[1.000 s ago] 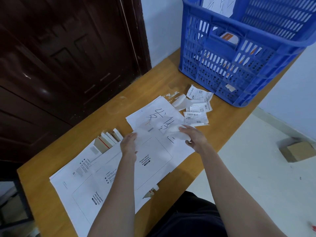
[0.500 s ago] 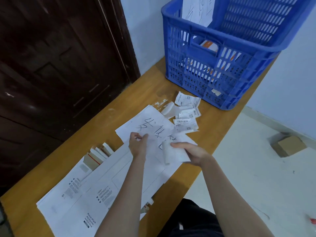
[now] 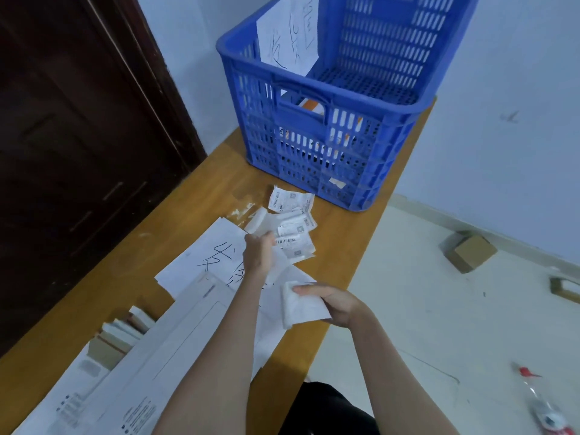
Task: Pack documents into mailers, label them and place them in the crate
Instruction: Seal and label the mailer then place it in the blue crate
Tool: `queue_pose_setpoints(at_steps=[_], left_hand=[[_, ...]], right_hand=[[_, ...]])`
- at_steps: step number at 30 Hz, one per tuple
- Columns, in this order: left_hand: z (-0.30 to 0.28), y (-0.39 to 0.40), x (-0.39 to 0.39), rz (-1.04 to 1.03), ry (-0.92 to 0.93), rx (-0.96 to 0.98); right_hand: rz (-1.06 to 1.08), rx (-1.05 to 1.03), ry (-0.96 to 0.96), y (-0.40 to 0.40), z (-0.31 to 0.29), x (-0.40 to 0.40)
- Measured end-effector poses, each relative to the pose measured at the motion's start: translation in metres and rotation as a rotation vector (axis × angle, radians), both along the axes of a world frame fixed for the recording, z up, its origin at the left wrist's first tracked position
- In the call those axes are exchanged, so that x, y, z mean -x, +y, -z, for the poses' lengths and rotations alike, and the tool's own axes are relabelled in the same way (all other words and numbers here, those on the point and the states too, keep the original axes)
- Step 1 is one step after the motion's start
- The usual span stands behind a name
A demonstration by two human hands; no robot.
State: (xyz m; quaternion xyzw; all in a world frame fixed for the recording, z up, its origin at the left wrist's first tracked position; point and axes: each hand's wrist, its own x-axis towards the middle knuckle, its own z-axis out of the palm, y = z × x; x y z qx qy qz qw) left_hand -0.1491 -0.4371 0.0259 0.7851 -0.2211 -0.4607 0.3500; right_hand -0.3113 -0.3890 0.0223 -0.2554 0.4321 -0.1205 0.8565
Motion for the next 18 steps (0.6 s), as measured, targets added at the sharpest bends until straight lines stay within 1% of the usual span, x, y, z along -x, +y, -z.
queue_pose_setpoints(at_steps=[2, 4, 5, 6, 8, 9, 11, 12, 14, 16, 18], left_hand=[[-0.001, -0.003, 0.006, -0.034, 0.007, 0.056], [0.0, -0.005, 0.007, -0.05, 0.094, 0.152], [0.001, -0.005, 0.007, -0.027, 0.125, 0.181], [0.001, -0.004, 0.006, 0.02, 0.119, 0.178], [0.007, -0.003, 0.001, 0.103, 0.016, 0.098], [0.01, -0.001, -0.001, 0.091, -0.068, 0.063], [0.013, 0.007, -0.005, -0.062, -0.226, 0.09], [0.011, 0.013, -0.007, -0.159, -0.261, 0.135], [0.009, 0.027, -0.014, -0.279, -0.243, 0.171], [0.006, 0.043, -0.022, -0.311, -0.186, 0.126], [0.0, 0.058, -0.034, -0.322, -0.141, 0.037]], right_hand=[[0.03, -0.009, 0.012, -0.001, -0.001, 0.002], [0.027, -0.001, 0.009, -0.003, -0.001, 0.003], [0.023, 0.002, 0.003, -0.003, -0.001, 0.002], [0.018, 0.004, -0.003, -0.004, -0.002, 0.002], [0.012, 0.009, -0.006, -0.006, -0.002, 0.002], [0.02, 0.012, -0.007, -0.008, -0.001, 0.001], [0.068, 0.03, 0.021, -0.012, 0.002, -0.004], [0.108, 0.055, 0.054, -0.014, 0.007, -0.008], [0.208, 0.16, 0.182, -0.019, 0.014, -0.021], [0.266, 0.323, 0.308, -0.023, 0.015, -0.038], [0.198, 0.506, 0.388, -0.024, 0.015, -0.061]])
